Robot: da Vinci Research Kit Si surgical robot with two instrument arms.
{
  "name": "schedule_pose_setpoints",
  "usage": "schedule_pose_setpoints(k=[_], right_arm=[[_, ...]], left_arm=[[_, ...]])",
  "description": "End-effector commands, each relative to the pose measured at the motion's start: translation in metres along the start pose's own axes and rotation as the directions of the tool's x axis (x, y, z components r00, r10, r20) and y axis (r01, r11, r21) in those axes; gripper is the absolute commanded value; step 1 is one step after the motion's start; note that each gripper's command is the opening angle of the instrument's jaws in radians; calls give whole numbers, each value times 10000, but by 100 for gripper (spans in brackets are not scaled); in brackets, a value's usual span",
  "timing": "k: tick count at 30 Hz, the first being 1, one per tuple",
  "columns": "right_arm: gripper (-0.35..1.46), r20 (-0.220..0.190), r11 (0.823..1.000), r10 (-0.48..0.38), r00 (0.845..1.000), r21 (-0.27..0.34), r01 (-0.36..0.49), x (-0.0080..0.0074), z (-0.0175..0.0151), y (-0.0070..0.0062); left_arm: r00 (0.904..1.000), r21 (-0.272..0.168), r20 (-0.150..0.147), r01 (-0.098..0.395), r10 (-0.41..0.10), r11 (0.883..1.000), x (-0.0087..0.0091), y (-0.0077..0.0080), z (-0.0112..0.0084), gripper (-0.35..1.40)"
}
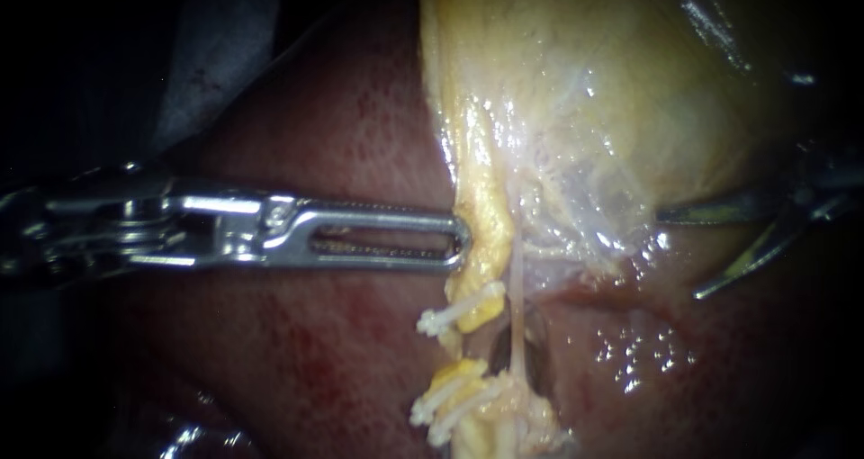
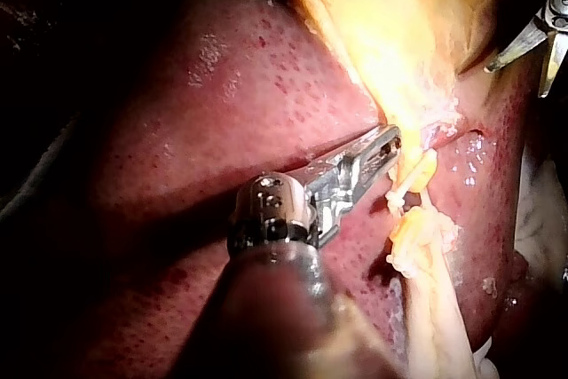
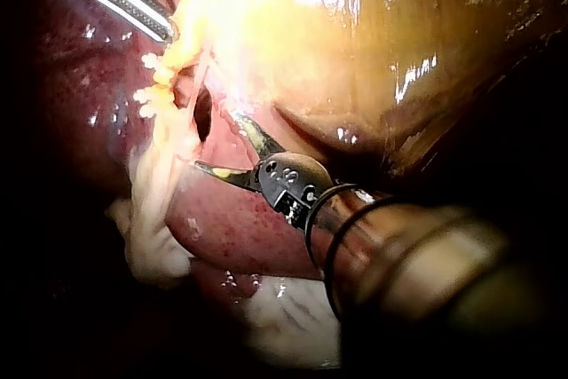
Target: Go back from the cut left tube
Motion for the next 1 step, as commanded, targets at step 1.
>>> schedule_pose_setpoints(k=[1], right_arm=[[81,0,10000,-1,10000,0,1,0,0,0]], left_arm=[[10000,2,-2,3,-3,10000,0,0,0,-35]])
